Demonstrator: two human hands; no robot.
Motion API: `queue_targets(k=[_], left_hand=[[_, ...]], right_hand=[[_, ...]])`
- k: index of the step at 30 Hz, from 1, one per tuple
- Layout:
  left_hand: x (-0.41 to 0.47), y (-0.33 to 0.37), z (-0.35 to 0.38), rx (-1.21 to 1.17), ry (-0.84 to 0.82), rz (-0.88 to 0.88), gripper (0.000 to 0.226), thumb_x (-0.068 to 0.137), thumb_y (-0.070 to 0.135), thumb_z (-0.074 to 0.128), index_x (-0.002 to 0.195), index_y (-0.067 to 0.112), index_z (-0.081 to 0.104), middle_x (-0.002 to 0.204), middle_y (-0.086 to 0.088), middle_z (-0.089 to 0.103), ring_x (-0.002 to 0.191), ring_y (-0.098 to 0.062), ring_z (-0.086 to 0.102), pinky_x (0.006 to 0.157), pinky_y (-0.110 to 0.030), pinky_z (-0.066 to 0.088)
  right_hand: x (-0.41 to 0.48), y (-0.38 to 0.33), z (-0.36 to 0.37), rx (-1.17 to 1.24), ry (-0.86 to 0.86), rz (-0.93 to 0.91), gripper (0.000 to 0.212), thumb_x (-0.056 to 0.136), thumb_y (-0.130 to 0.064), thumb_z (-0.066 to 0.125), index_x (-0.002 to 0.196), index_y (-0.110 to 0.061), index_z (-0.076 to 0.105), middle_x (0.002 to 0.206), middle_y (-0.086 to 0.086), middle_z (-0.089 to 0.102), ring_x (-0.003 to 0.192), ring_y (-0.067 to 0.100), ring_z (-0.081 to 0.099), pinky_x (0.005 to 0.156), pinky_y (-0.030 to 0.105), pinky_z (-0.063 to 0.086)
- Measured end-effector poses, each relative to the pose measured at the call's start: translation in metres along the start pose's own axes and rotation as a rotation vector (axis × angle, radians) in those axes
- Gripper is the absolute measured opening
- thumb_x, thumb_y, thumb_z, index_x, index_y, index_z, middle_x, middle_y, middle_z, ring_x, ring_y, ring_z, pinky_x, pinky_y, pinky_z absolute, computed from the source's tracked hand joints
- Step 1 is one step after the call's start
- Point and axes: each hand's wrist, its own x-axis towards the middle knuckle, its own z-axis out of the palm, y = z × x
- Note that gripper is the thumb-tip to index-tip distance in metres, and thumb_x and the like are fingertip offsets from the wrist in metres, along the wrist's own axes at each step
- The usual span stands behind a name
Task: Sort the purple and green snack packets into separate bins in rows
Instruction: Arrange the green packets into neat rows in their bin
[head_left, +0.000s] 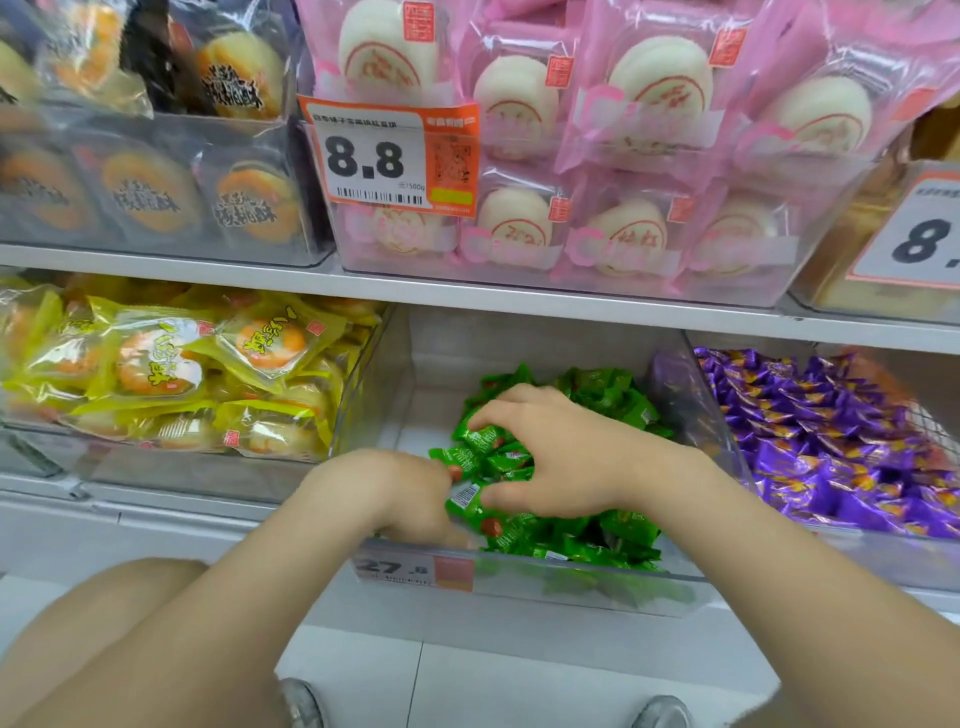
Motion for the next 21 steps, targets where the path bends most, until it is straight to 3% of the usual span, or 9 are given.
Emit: queue_targets(k=[2,4,7,9,11,13,14,18,21], left_hand=[[0.015,-0.003,0.002,-0.062,-0.05,-0.022,0.082,0.091,0.064,0.07,0.145,0.009,0.041,0.126,-0.013,0.068,0.107,-0.03,0.073,0.076,-0.033,0.058],[0.03,-0.002,0.006,-0.158,-0.032,-0.047,0.082,0.084,0.043,0.087,0.142,0.005,0.042,0.121,-0.016,0.069,0.097,-0.032,0.077,0.077,-0.043,0.066],[0.045,0.005,0.011,-0.326,0.034,-0.071,0.082,0.074,0.018,0.096,0.134,0.0,0.043,0.128,-0.014,0.06,0.095,-0.03,0.077,0.079,-0.044,0.065],[0.049,0.008,0.01,-0.51,0.057,-0.042,0.082,0.068,0.011,0.099,0.126,0.004,0.042,0.125,-0.011,0.056,0.09,-0.03,0.077,0.078,-0.042,0.065],[0.053,0.005,0.008,-0.535,0.172,-0.027,0.077,0.06,0.019,0.102,0.116,0.007,0.05,0.115,-0.005,0.06,0.093,-0.025,0.072,0.078,-0.037,0.063],[0.06,0.002,0.01,-0.642,0.28,-0.03,0.067,0.053,0.021,0.1,0.105,0.009,0.06,0.106,-0.007,0.069,0.093,-0.025,0.07,0.077,-0.039,0.062],[0.064,0.002,0.012,-0.72,0.309,-0.021,0.06,0.052,0.018,0.098,0.1,0.009,0.065,0.102,-0.011,0.073,0.092,-0.027,0.071,0.077,-0.041,0.062],[0.069,0.007,0.014,-0.938,0.41,0.094,0.038,0.056,0.013,0.093,0.091,0.015,0.077,0.092,-0.006,0.079,0.087,-0.024,0.073,0.078,-0.036,0.059],[0.064,0.016,0.002,-1.115,0.53,0.289,0.038,0.071,0.002,0.091,0.096,0.024,0.075,0.092,0.004,0.08,0.088,-0.011,0.075,0.085,-0.034,0.062]], right_hand=[[-0.001,-0.005,0.003,-0.039,-0.127,-0.007,0.102,0.074,-0.066,0.081,0.157,-0.039,0.029,0.155,0.001,0.037,0.14,0.027,0.035,0.115,0.051,0.041],[0.002,-0.007,0.012,-0.184,-0.21,0.015,0.121,0.07,-0.068,0.084,0.163,-0.041,0.011,0.159,0.005,0.033,0.14,0.03,0.033,0.114,0.051,0.041],[0.017,-0.007,0.031,-0.381,-0.195,0.046,0.148,0.059,-0.066,0.09,0.165,-0.036,-0.009,0.162,0.015,0.028,0.139,0.04,0.032,0.114,0.049,0.041],[0.027,-0.005,0.034,-0.35,-0.182,0.076,0.157,0.051,-0.066,0.094,0.164,-0.034,-0.01,0.158,0.017,0.03,0.138,0.041,0.037,0.111,0.049,0.045],[0.032,-0.001,0.034,-0.27,-0.132,0.081,0.141,0.05,-0.068,0.093,0.162,-0.032,0.017,0.138,0.013,0.046,0.123,0.035,0.052,0.094,0.041,0.052],[0.032,0.0,0.033,-0.221,-0.03,0.087,0.103,0.054,-0.067,0.091,0.14,-0.028,0.049,0.114,0.006,0.057,0.104,0.029,0.063,0.074,0.034,0.048],[0.031,-0.001,0.033,-0.217,0.013,0.095,0.089,0.057,-0.063,0.09,0.13,-0.026,0.056,0.107,0.004,0.061,0.099,0.029,0.065,0.07,0.033,0.046],[0.019,-0.006,0.019,-0.269,0.155,0.144,0.059,0.071,-0.045,0.083,0.12,-0.022,0.06,0.103,0.007,0.066,0.097,0.033,0.069,0.067,0.034,0.044],[0.001,-0.001,-0.005,-0.3,0.288,0.231,0.051,0.076,-0.041,0.08,0.119,-0.022,0.06,0.108,0.009,0.065,0.102,0.037,0.068,0.069,0.035,0.04]])
